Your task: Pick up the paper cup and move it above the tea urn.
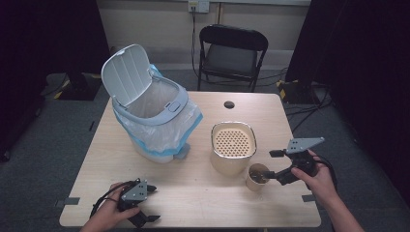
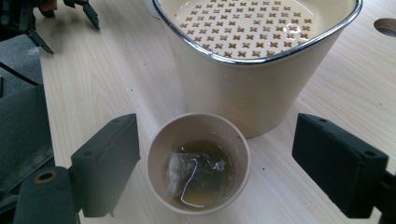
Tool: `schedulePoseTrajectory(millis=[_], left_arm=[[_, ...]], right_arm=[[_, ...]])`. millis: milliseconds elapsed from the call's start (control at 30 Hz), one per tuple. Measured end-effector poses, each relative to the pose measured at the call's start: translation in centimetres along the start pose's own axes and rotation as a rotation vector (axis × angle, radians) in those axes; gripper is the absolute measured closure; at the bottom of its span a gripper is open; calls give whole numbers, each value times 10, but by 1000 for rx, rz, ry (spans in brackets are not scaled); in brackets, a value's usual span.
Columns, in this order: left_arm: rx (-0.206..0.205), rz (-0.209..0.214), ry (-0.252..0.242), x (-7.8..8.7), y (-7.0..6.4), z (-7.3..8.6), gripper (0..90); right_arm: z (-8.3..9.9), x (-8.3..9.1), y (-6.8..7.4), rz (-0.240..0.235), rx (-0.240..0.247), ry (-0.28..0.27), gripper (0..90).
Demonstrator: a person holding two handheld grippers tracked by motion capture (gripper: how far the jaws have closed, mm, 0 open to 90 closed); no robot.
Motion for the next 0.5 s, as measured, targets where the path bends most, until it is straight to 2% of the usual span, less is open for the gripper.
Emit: schedulePoseTrajectory(millis=[500], left_arm=[[0,0,-1,0,0,0,42]], right_arm=[[19,9,2,0,-9,-3,147]])
Point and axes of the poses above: each handheld gripper's, and its own axes: x roughly backward along the jaws, z roughly out of its underside, y roughly to its left, the point moved 10 cm from there along -x, roughly forward along the jaws, and after that the axes turned 3 degrees about -z, right-handed, at the moved point
